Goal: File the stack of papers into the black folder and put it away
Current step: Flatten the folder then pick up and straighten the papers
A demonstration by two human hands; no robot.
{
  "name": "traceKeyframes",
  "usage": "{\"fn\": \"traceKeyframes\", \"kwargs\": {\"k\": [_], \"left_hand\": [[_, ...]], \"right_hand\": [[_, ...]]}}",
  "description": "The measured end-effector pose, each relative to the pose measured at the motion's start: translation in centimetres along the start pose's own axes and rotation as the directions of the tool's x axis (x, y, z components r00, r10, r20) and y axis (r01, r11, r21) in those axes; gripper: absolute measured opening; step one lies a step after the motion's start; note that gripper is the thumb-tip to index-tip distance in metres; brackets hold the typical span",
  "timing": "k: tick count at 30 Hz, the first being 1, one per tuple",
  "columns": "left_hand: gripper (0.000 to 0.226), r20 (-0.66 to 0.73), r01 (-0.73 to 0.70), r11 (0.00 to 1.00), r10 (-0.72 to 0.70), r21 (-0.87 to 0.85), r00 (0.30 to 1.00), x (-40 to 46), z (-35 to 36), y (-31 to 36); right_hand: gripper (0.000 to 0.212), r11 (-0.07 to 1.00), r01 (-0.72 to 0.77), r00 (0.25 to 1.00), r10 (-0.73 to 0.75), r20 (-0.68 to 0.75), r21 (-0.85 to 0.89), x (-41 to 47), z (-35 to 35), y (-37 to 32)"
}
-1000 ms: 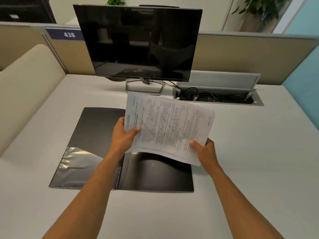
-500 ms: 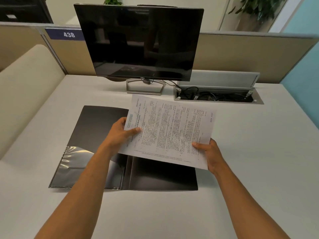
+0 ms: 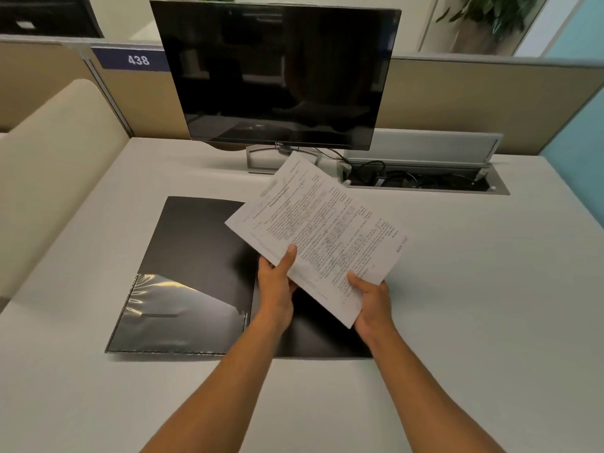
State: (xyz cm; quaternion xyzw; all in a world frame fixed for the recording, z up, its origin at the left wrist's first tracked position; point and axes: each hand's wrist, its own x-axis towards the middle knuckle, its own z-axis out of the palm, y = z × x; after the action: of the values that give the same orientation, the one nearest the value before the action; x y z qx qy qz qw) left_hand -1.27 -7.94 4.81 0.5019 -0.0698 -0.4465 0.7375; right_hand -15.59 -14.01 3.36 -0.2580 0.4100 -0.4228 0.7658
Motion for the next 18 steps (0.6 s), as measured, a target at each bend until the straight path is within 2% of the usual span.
{"fn": "traceKeyframes", "kwargs": {"k": [4,8,12,18], "left_hand": [[0.048,-0.184,-0.033,0.995,0.014,-0.097,0.983,0.3,0.4,-0.3],[0.043,-0.264,-0.019,1.0,0.013,-0.02,0.964,1.1,-0.1,0.0],[0.036,-0.246,-0.062,0.997,0.074,0.056,0.966,1.5,-0.5,0.3],[0.036,-0.135,-0.149,0.976,0.171,0.162,0.976,2.4,-1.4,1.9]], "right_hand": [[0.049,0.998,-0.035,0.999,0.034,0.021,0.056,-1.0,0.6,2.1],[0.052,0.997,-0.046,0.999,0.046,0.004,0.055,-1.6,1.1,3.2],[0.054,1.0,-0.02,1.0,0.02,0.019,0.014,-1.7,1.4,3.6],[0.06,1.0,0.02,0.99,-0.02,0.138,-0.001,-0.8,-0.4,2.1]]}}
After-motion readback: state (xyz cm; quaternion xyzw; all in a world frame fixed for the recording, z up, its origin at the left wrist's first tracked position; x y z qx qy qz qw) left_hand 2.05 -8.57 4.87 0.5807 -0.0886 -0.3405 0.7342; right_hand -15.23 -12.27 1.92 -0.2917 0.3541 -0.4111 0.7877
